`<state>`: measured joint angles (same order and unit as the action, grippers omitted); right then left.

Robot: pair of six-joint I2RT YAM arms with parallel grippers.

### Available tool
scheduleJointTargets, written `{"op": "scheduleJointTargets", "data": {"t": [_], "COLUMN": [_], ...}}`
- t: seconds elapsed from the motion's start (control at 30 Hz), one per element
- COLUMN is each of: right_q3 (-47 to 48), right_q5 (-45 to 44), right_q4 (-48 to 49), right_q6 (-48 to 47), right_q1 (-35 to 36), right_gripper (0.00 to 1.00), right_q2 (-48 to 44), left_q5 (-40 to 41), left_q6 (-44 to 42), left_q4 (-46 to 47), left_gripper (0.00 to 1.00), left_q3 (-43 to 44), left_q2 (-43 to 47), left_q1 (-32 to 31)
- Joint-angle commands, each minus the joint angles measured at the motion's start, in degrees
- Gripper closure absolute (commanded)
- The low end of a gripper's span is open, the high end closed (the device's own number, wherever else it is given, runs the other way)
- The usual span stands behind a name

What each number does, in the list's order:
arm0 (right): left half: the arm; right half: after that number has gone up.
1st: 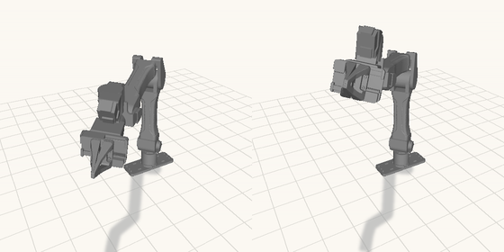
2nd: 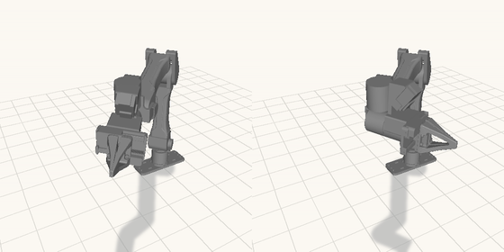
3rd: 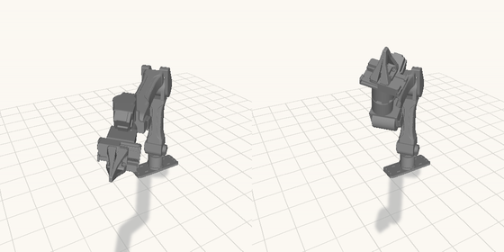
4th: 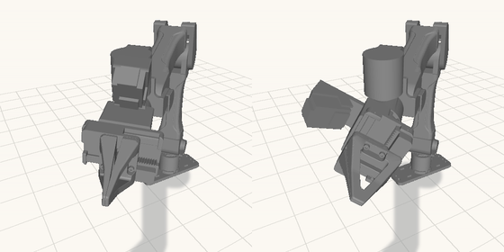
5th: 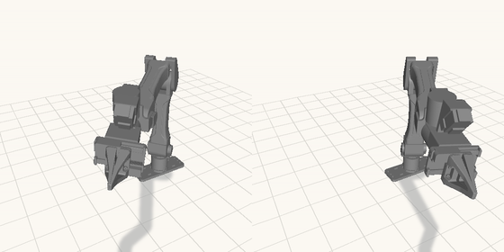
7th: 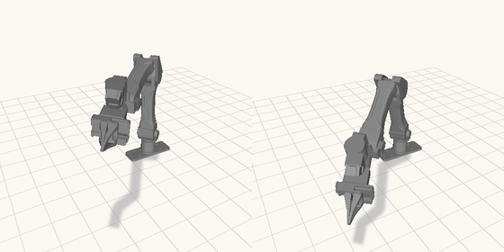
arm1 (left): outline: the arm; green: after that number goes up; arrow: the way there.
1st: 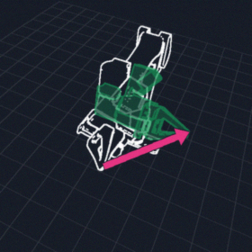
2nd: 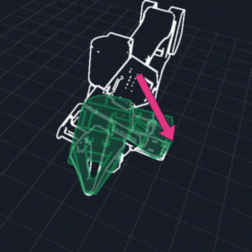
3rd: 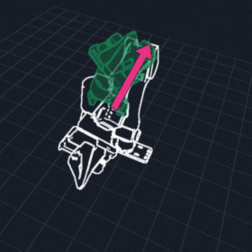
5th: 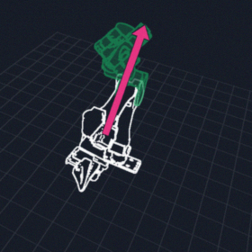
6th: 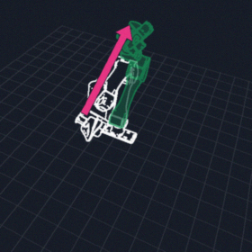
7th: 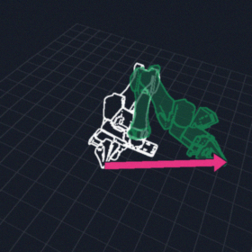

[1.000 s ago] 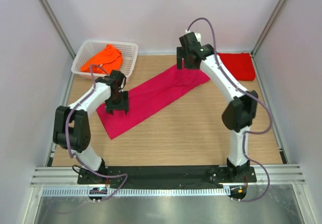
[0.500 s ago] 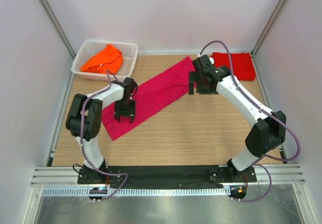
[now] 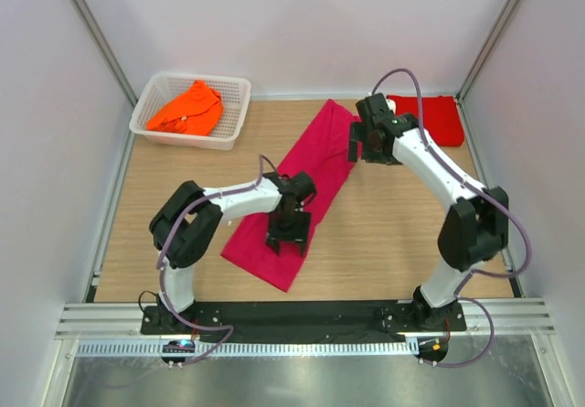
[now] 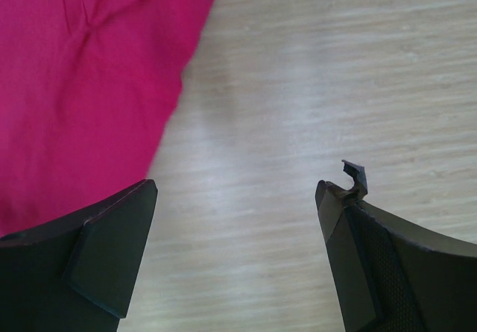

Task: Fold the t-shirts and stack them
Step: Fold the tshirt

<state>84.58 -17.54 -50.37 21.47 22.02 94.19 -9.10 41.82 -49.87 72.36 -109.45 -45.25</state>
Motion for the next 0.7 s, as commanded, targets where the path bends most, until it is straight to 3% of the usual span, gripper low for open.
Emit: {"op": "scheduleJointTargets", "data": {"t": [0.0,0.13,0.3,0.5,0.63,0.67], "right_q3": [6.9,21.3,28.1,32.3,35.0,36.2], "right_q5": [-1.4,-4.1,-5.0,-3.6,-1.9,-1.7], "right_q4": [5.6,5.0,10.7,14.6,16.1,15.7], "right_q6": [-0.2,-2.2,-2.8,-2.4,-4.1,-4.6], "right_q1": [-1.0,-1.0,-1.0,-0.8,0.2,0.5], "right_gripper": [0.04,0.04,0.1,0.18,0.18,0.18], "right_q2": [7.8,19.9,30.2,38.2,42.4,43.6], "left_q5": [-6.8,-7.2,5.0,12.5,7.2,3.1], "left_q6": [7.6,8.7,4.5,-2.4,-3.1,-2.7], "left_q4": [6.4,8.2,3.0,1.7,3.3,4.4], "left_gripper": [0.33,0.29,0.0,0.0,0.0,0.0], "left_q3": [2.1,0.6,4.3,7.4,6.1,4.9], "left_q2": [-1.4,3.8,13.0,21.2,24.0,24.5], "left_q1": [-4.9,-5.5,-5.5,-1.7,5.7,10.8]}}
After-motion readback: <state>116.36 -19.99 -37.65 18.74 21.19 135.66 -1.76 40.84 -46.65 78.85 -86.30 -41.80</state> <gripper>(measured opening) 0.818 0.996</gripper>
